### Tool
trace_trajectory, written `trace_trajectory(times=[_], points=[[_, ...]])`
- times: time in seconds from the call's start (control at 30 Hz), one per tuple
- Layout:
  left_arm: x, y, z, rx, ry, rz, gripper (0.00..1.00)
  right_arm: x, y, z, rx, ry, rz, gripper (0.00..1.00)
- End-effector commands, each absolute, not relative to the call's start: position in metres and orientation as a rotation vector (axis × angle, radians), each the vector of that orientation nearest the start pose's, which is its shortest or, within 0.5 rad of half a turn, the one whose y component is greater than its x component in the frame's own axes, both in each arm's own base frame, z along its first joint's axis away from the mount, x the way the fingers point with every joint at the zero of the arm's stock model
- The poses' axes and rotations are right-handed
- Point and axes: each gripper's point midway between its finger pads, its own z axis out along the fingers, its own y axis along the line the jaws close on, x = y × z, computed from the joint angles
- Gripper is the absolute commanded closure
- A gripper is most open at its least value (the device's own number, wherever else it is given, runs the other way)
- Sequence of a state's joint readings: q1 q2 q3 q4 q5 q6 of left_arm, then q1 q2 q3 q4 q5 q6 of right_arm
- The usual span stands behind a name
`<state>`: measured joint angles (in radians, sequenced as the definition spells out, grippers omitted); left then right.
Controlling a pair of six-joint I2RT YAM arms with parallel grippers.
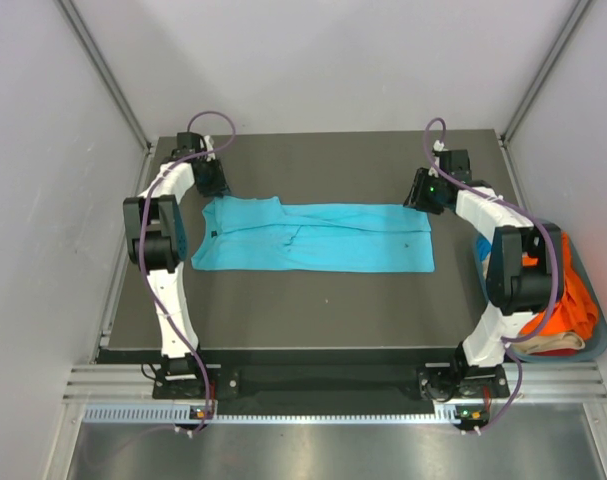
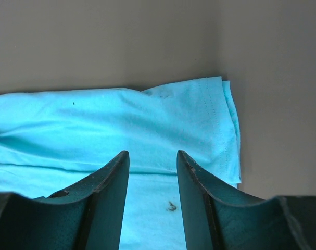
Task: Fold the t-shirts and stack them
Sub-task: Fold the tshirt
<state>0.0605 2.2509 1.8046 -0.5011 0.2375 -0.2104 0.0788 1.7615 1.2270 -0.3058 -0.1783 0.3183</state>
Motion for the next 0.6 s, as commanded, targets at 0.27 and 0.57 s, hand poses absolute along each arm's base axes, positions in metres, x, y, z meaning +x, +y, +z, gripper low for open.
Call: trace_trajectory(times=[0.27,0.57], points=[[0.541,-0.024,0.057,-0.207,2.505,-0.35,0.68,0.46,0.086,0.126,0.18,2.317,0.424,0.57],[0.536,-0.016,0.054,-0.193,2.521,-0.262,0.71,0.459,0.086,0.132,0.169,2.308,0.421,0.57]])
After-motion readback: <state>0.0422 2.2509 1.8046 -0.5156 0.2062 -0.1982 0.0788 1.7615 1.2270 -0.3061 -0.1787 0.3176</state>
